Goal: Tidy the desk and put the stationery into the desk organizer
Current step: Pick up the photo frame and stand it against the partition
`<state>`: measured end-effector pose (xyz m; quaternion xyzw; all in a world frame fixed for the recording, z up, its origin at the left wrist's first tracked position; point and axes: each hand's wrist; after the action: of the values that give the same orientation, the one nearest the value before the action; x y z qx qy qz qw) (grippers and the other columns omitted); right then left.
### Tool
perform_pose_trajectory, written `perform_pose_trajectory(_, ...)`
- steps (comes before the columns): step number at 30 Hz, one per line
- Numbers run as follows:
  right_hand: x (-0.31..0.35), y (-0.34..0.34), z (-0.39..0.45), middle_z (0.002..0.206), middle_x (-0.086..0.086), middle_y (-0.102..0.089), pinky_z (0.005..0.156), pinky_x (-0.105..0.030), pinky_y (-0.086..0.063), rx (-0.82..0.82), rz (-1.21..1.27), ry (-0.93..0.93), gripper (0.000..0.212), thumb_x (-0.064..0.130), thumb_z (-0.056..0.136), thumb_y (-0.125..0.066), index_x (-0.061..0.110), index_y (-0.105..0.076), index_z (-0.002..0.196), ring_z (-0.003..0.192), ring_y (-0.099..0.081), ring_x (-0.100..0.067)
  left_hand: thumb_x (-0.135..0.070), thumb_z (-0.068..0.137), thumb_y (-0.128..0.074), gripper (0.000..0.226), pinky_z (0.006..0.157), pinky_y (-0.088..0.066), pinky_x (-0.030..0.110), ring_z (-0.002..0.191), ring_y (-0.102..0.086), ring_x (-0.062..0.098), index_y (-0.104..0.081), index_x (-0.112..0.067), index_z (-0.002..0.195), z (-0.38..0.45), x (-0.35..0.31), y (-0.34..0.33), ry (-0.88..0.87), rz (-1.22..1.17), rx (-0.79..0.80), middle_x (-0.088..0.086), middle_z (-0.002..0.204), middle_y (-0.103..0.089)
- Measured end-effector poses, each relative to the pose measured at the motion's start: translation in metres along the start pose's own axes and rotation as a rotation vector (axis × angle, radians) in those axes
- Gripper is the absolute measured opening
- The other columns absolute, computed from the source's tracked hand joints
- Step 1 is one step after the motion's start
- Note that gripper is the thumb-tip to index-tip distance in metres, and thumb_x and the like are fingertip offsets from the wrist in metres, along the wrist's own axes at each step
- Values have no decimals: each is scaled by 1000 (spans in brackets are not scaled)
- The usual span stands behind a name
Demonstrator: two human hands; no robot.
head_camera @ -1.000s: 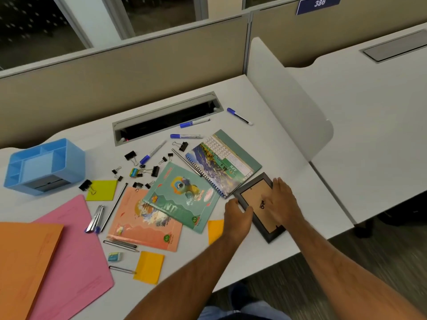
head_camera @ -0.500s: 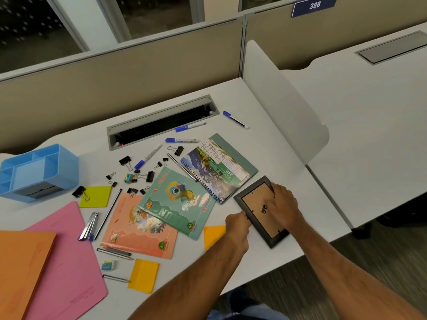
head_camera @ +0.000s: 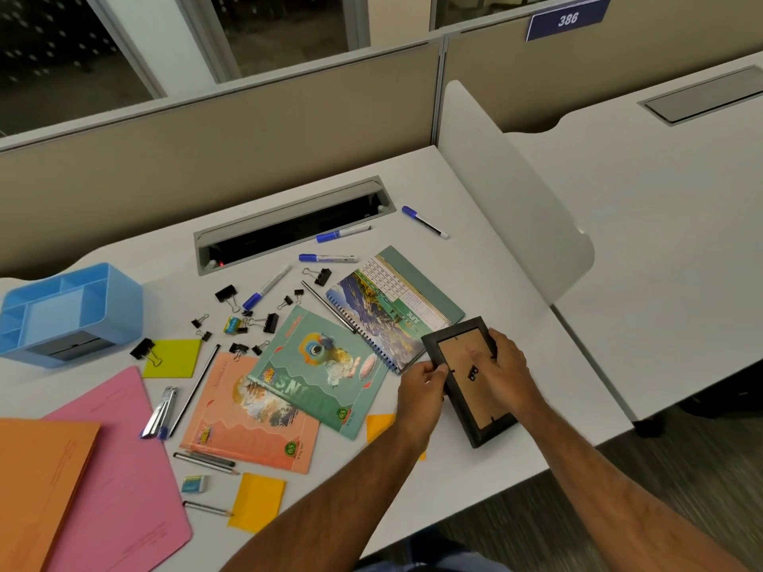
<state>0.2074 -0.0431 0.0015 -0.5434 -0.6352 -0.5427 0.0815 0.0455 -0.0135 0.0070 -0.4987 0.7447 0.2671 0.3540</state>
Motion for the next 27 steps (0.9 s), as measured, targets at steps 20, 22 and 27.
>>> perform_pose_trajectory(20, 92, -33, -26, 169, 21, -10, 122, -39, -29, 393, -74, 486, 107, 70, 82, -71, 46, -2, 161, 155, -13, -5, -28, 88, -81, 14, 77, -65, 31, 85, -78, 14, -75, -23, 100, -18, -79, 87, -260, -122, -188, -3, 88, -79)
perform_pose_trajectory(22, 105, -41, -29, 168, 15, -20, 123, -37, -28, 329, 11, 540, 86, 48, 94, -69, 40, -15, 161, 156, -16, -7, -27, 86, -82, 21, 77, -65, 32, 85, -77, 14, -76, -17, 104, -20, -84, 92, -289, -110, -193, -3, 88, -78)
perform_pose_trajectory(27, 133, -54, -37, 152, 1, -51, 109, -36, -49, 205, 162, 507, 53, 44, 99, -49, 28, -43, 149, 141, -49, -20, -29, 89, -82, 25, 79, -62, 21, 93, -75, 6, -75, -21, 111, -26, -97, 101, -363, -153, -206, -9, 98, -79)
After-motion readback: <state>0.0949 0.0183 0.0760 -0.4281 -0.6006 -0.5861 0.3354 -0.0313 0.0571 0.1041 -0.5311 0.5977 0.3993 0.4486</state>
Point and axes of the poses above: each hand's wrist, its own z-axis towards the middle knuckle, its own y-axis out of the back of the hand, x = y × z
